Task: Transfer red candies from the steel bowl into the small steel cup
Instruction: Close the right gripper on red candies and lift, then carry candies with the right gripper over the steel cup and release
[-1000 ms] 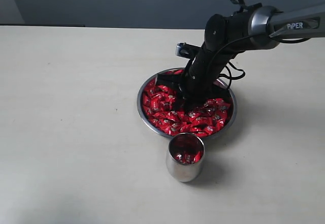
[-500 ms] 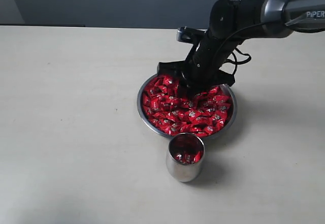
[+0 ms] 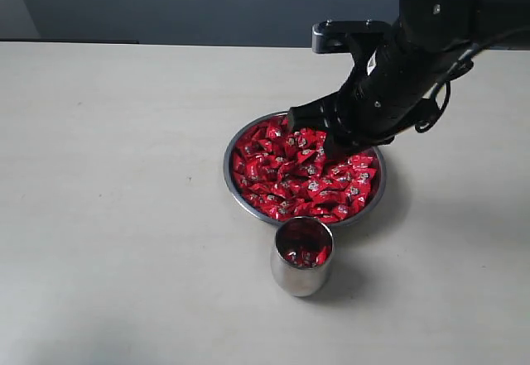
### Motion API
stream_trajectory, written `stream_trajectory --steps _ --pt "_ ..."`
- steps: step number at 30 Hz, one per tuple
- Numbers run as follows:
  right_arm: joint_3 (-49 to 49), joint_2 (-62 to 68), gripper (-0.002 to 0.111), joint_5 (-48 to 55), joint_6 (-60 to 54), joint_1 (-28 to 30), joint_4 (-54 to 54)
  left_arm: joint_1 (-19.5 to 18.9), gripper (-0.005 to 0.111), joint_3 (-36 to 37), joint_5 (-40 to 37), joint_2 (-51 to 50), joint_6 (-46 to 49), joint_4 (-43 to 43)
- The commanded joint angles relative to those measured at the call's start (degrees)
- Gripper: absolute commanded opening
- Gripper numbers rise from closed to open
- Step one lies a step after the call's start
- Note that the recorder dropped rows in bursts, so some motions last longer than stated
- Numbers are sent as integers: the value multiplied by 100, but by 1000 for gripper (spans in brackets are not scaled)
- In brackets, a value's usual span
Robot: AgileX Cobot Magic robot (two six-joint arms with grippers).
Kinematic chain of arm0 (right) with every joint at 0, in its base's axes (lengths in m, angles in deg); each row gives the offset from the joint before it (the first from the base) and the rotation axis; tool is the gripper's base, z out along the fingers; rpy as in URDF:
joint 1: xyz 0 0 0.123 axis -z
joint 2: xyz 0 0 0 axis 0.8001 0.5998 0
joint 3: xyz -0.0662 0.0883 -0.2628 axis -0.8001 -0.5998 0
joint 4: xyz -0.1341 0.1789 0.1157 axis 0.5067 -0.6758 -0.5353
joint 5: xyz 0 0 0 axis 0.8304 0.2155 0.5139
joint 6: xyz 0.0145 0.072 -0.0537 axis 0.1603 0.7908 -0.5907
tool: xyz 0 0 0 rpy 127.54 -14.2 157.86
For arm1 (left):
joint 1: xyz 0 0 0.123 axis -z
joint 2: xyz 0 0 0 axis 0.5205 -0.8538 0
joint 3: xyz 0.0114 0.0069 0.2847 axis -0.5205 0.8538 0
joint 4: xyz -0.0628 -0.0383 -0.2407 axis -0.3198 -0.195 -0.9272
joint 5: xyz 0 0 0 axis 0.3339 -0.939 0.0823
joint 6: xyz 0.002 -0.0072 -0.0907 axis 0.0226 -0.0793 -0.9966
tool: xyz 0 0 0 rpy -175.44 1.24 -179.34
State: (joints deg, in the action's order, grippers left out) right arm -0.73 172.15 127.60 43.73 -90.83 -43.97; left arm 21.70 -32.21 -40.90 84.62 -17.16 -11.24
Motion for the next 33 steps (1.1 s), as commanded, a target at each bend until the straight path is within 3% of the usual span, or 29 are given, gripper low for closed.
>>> stream_trajectory --steps 1,6,14,31,33 --pt "-562 -788 -1 -142 -53 -591 0 -9 0 11 55 27 -11 11" --pt "-1004 -975 -1 -142 -53 -1094 -19 -9 0 11 55 27 -11 11" --pt "-1299 -950 -1 -294 -53 -1376 -18 -9 0 11 55 27 -11 11" --pt "-1305 -713 -1 -524 -159 -1436 213 -9 0 11 55 27 -11 11" --pt "-1305 -671 8 -578 -159 -1436 213 -9 0 11 55 27 -11 11"
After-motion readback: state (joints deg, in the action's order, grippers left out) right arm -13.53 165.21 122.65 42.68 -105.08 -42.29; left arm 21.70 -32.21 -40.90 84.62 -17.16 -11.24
